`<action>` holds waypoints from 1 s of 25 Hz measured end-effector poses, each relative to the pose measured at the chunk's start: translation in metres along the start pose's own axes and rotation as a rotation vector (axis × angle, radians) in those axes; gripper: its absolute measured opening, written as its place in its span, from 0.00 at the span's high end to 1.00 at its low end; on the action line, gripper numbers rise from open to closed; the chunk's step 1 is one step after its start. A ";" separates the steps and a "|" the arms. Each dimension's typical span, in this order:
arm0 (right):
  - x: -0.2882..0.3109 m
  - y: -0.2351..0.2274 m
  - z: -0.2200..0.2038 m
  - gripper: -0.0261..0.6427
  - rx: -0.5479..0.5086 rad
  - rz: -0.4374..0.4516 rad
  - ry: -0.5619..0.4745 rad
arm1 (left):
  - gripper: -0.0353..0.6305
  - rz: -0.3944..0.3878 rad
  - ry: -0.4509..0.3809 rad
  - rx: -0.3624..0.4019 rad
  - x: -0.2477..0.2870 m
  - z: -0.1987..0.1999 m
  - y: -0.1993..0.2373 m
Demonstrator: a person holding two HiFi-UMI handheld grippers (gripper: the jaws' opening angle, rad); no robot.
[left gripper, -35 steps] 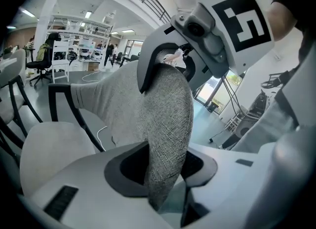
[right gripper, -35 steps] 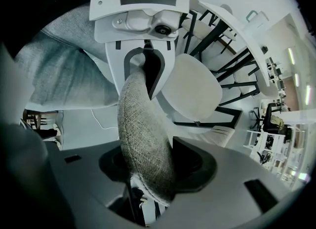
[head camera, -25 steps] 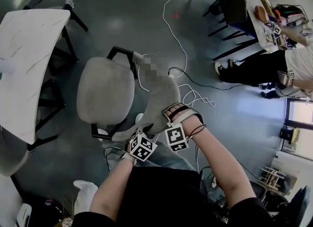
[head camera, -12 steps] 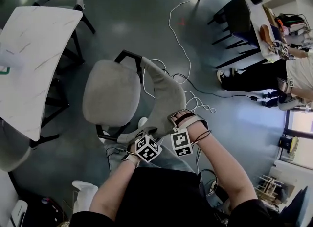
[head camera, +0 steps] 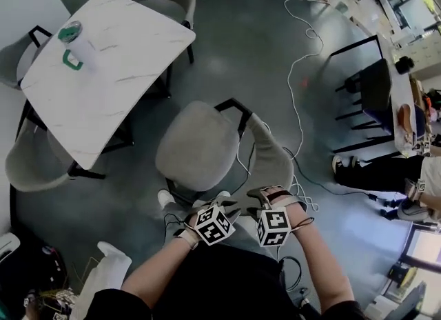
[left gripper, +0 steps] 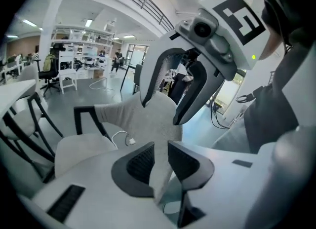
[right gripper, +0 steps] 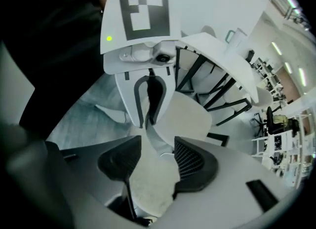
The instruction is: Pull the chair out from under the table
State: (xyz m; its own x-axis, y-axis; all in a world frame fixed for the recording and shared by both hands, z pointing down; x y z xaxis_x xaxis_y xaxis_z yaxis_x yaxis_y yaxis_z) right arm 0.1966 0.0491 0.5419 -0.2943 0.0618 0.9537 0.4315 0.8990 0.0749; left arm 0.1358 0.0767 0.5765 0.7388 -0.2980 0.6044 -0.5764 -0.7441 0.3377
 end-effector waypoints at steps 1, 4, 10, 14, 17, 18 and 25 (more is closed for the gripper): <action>-0.003 -0.012 0.011 0.64 0.006 -0.035 -0.031 | 0.82 0.035 -0.018 -0.009 -0.014 0.002 0.007; -0.020 -0.046 0.043 0.72 0.056 -0.153 -0.160 | 0.94 0.148 -0.094 -0.039 -0.059 0.014 0.023; -0.050 -0.093 0.108 0.88 0.103 -0.318 -0.388 | 0.94 0.399 -0.244 -0.048 -0.156 0.034 0.042; -0.064 -0.106 0.151 0.91 0.089 -0.344 -0.494 | 0.94 0.543 -0.368 -0.111 -0.223 0.041 0.044; -0.074 -0.110 0.180 0.92 0.096 -0.356 -0.565 | 0.94 0.635 -0.465 -0.153 -0.263 0.046 0.039; -0.079 -0.111 0.188 0.92 0.105 -0.357 -0.595 | 0.94 0.662 -0.492 -0.158 -0.274 0.048 0.036; -0.119 -0.110 0.249 0.93 0.203 -0.352 -0.841 | 0.94 0.823 -0.635 -0.163 -0.349 0.057 0.013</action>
State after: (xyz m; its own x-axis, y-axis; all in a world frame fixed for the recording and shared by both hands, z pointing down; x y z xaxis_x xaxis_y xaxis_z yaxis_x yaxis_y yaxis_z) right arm -0.0288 0.0506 0.3476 -0.9348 -0.0063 0.3552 0.0661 0.9793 0.1913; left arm -0.1096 0.1374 0.3285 0.1181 -0.9686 0.2186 -0.9887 -0.0943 0.1162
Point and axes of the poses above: the fingertips, and each gripper's own axes: x forward along the fingers, y to its left, z out of its top, the point moved 6 cm from there along -x, backward along the fingers, and after that the axes turned 5 degrees about -y, right-handed, at the moved point
